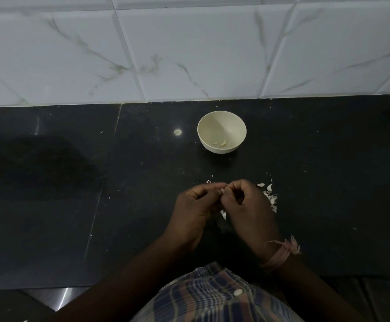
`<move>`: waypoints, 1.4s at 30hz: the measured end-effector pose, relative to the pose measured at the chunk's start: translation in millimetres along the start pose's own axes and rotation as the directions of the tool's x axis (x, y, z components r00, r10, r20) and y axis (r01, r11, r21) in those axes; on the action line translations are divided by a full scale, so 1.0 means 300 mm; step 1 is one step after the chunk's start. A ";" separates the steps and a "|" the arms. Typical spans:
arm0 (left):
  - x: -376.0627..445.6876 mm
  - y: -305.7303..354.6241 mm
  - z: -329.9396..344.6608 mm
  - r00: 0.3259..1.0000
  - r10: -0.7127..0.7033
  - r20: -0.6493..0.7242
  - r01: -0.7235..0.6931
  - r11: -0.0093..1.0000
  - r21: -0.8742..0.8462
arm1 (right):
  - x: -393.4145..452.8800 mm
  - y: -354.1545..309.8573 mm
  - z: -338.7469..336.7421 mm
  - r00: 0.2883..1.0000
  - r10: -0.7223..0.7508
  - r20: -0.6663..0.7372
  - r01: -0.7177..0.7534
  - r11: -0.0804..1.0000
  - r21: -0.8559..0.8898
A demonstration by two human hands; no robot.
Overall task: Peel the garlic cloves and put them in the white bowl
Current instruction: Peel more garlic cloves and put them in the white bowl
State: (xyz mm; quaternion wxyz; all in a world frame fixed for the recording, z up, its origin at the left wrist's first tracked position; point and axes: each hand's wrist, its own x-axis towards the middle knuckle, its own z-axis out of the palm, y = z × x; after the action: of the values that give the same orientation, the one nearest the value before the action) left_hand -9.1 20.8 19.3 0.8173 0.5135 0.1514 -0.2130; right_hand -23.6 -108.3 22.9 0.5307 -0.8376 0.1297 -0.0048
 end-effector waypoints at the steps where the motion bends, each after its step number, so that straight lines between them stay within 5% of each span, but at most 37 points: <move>1: 0.001 0.000 0.000 1.000 -0.009 0.002 0.009 1.000 -0.021 | 0.002 -0.004 0.001 1.000 0.016 -0.002 -0.016 1.000 0.019; 27: 0.045 -0.015 -0.022 0.996 -0.064 0.058 0.077 0.966 -0.248 | 0.035 0.004 -0.005 0.970 0.236 0.059 -0.239 0.877 0.418; 38: 0.062 -0.005 -0.031 0.991 -0.130 0.033 0.133 0.918 -0.374 | 0.058 0.071 0.010 0.984 0.093 -0.151 -0.093 0.996 0.003; 42: 0.067 -0.001 -0.037 0.991 -0.136 -0.003 0.125 0.922 -0.366 | 0.064 0.092 0.019 0.995 0.010 -0.104 -0.019 0.996 -0.085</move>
State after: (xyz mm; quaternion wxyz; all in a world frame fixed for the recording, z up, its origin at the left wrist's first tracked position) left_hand 7.9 26.9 5.0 0.8802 0.3446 0.2338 -0.2278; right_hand -10.0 -118.8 -6.6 0.4867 -0.8573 0.1632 -0.0389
